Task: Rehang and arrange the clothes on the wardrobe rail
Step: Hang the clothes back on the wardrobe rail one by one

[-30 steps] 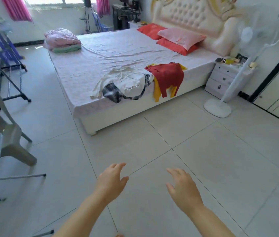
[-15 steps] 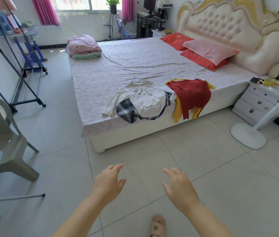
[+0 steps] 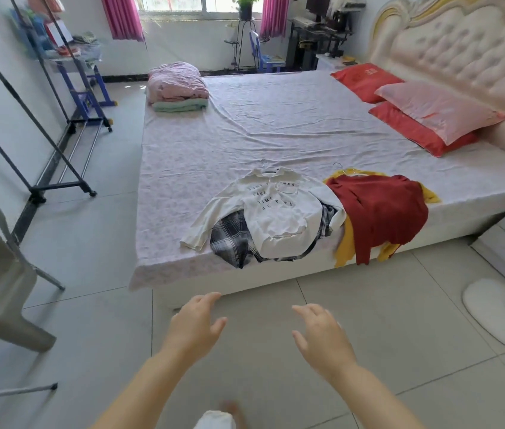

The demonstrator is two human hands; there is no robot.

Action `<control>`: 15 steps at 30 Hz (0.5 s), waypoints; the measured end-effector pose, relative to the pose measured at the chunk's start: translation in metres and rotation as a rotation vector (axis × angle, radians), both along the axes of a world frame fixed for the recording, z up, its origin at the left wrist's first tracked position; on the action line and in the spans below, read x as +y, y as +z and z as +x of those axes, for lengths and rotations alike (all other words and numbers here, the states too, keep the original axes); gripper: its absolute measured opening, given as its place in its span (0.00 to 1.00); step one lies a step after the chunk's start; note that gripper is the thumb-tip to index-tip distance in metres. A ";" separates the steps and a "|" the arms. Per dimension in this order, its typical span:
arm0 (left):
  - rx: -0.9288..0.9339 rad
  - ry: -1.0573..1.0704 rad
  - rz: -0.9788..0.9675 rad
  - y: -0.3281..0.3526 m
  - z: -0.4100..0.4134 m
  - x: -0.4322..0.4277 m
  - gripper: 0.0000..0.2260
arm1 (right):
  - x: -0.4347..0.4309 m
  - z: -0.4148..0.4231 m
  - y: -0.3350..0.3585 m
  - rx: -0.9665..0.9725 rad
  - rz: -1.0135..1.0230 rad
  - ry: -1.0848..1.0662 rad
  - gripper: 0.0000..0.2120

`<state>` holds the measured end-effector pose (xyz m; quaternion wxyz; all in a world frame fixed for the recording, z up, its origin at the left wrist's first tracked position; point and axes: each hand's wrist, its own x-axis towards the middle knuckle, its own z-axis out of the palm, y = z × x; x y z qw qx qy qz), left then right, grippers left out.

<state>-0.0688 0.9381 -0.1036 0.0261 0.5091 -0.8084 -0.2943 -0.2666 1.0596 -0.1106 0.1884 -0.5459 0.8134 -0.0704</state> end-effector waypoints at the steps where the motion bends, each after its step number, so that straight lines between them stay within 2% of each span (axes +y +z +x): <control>1: 0.000 0.005 0.004 -0.002 -0.011 -0.014 0.21 | -0.014 -0.011 -0.003 -0.002 0.011 0.004 0.22; 8: -0.009 -0.029 0.046 -0.029 -0.094 -0.136 0.22 | -0.136 -0.099 -0.029 0.010 0.064 -0.023 0.22; 15: -0.016 -0.062 0.068 -0.018 -0.168 -0.276 0.23 | -0.265 -0.176 -0.022 -0.014 0.079 -0.083 0.21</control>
